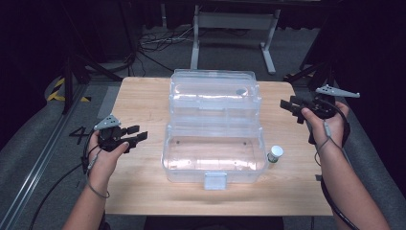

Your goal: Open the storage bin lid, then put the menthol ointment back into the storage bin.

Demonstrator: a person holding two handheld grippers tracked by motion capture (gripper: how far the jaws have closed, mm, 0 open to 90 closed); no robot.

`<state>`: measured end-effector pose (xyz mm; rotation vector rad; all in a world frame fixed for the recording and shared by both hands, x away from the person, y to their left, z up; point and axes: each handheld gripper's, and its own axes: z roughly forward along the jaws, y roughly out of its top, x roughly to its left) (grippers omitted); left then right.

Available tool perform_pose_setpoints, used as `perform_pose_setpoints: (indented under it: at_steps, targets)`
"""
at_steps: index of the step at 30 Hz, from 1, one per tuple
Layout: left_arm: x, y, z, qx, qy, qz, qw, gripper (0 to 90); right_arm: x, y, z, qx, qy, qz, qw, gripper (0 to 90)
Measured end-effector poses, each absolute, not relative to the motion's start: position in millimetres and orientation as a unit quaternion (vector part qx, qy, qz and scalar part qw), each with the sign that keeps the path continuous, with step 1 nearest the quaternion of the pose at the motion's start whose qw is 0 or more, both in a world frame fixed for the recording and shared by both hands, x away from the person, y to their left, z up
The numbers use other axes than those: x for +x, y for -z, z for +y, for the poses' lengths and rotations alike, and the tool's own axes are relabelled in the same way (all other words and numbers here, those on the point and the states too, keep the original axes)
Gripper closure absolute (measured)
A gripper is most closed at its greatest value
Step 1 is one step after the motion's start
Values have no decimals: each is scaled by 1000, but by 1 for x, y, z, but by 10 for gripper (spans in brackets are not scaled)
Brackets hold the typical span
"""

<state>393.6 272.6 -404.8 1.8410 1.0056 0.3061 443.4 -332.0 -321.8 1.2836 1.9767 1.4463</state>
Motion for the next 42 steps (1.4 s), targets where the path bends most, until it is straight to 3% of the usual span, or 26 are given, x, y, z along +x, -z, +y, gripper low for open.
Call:
perform_pose_setpoints:
  at_steps: [3, 6, 8, 11, 17, 20, 23, 39, 42]
  targets:
    - [392, 404, 272, 757, -125, 414, 490, 500, 437, 323, -336, 451, -515, 705, 183, 390]
    - [391, 404, 272, 757, -127, 414, 490, 501, 430, 322, -337, 436, -516, 708, 207, 265]
    - [392, 403, 272, 757, -127, 413, 490, 500, 425, 323, -339, 442, -516, 699, 224, 249]
    - [392, 404, 271, 759, -127, 411, 488, 500, 419, 325, -344, 458, -523, 684, 220, 278]
    - [392, 404, 269, 760, -127, 412, 487, 499, 408, 333, -358, 457, -529, 689, 192, 464]
    - [392, 405, 268, 761, -124, 412, 485, 500, 406, 336, -358, 439, -504, 720, 186, 504]
    - [392, 405, 267, 763, -125, 411, 484, 502, 405, 337, -354, 392, -513, 735, 206, 490]
    - [386, 407, 271, 762, -125, 415, 481, 514, 414, 339, -342, 378, -405, 817, 158, 454]
    - [383, 408, 271, 761, -125, 418, 480, 512, 415, 337, -340, 367, -397, 823, 173, 427]
